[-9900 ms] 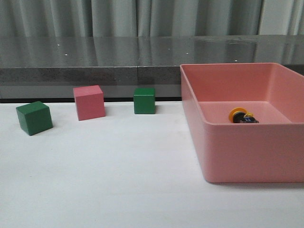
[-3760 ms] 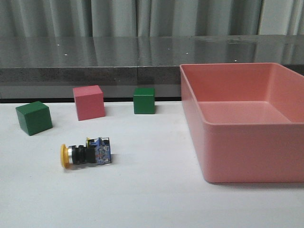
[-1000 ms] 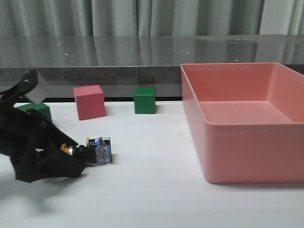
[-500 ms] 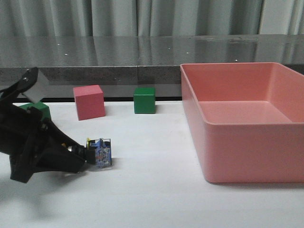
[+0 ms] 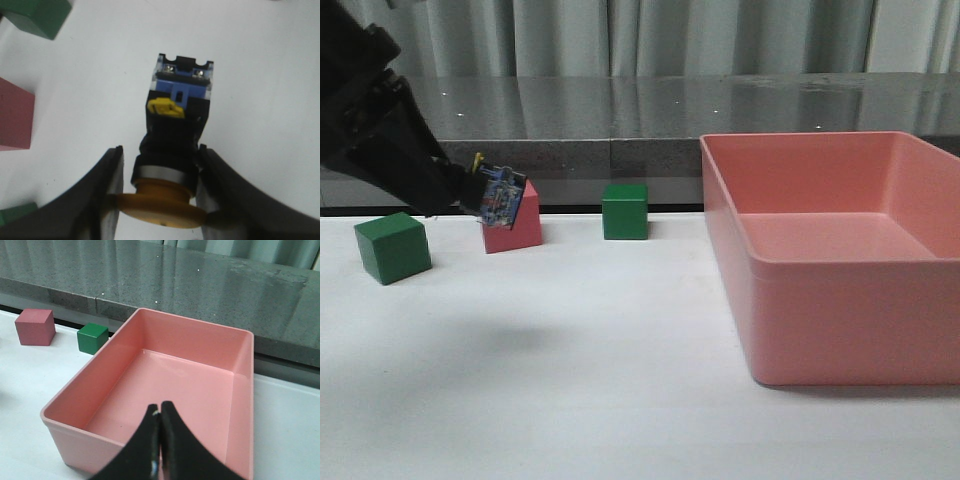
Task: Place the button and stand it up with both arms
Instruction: 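Lift the switch with the left gripper and rotate it upright, then set the switch upright on the table and open the left gripper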
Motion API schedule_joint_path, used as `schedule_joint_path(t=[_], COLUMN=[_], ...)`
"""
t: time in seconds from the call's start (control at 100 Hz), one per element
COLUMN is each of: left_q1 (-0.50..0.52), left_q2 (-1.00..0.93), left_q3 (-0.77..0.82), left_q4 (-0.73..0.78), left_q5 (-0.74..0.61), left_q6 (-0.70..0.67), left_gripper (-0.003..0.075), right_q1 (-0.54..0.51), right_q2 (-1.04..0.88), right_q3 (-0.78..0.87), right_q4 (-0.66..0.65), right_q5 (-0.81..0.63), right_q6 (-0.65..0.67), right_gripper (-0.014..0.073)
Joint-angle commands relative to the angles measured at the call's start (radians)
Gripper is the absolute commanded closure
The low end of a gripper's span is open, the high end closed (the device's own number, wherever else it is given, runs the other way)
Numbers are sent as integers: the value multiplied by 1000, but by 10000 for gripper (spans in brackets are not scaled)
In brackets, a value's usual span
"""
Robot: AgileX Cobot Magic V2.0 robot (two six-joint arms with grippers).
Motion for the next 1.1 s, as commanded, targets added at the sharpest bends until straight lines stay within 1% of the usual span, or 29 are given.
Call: schedule_joint_path(t=[0.0,0.09,0.19,0.39,0.46,0.56,0.6,0.67,0.82,1.09], left_q1=[-89,-170,-249,-372,-409,-458,-477,-504,-549,-555], left_q2=[-31,-6,38,151,194,252,273,301,328,339], left_q3=[-130,-208,-272,-303,-303,-303,-303,-303,-303,-303], left_q4=[269,468,655,926,1028,1174,1224,1268,1273,1254], left_q5=[92,146,180,256,267,279,290,294,294,296], left_q6=[-253,-389,-488,-516,-545,-621,-628,-630,-630,-630], left_gripper=[740,740,740,739,739,739,739,739,739,738], right_q1=[-5,-5,-5,-5,-5,-5,-5,-5,-5,-5], right_q2=[4,4,4,4,4,4,4,4,4,4], right_q3=[-25,-25,-25,-25,-25,-25,-25,-25,-25,-25], right_q4=[7,7,7,7,7,7,7,7,7,7], right_q5=[-65,-63,-58,-58,-58,-58,-58,-59,-59,-59], right_q6=[2,2,2,2,2,2,2,2,2,2], right_gripper=[655,655,655,655,655,655,655,655,655,655])
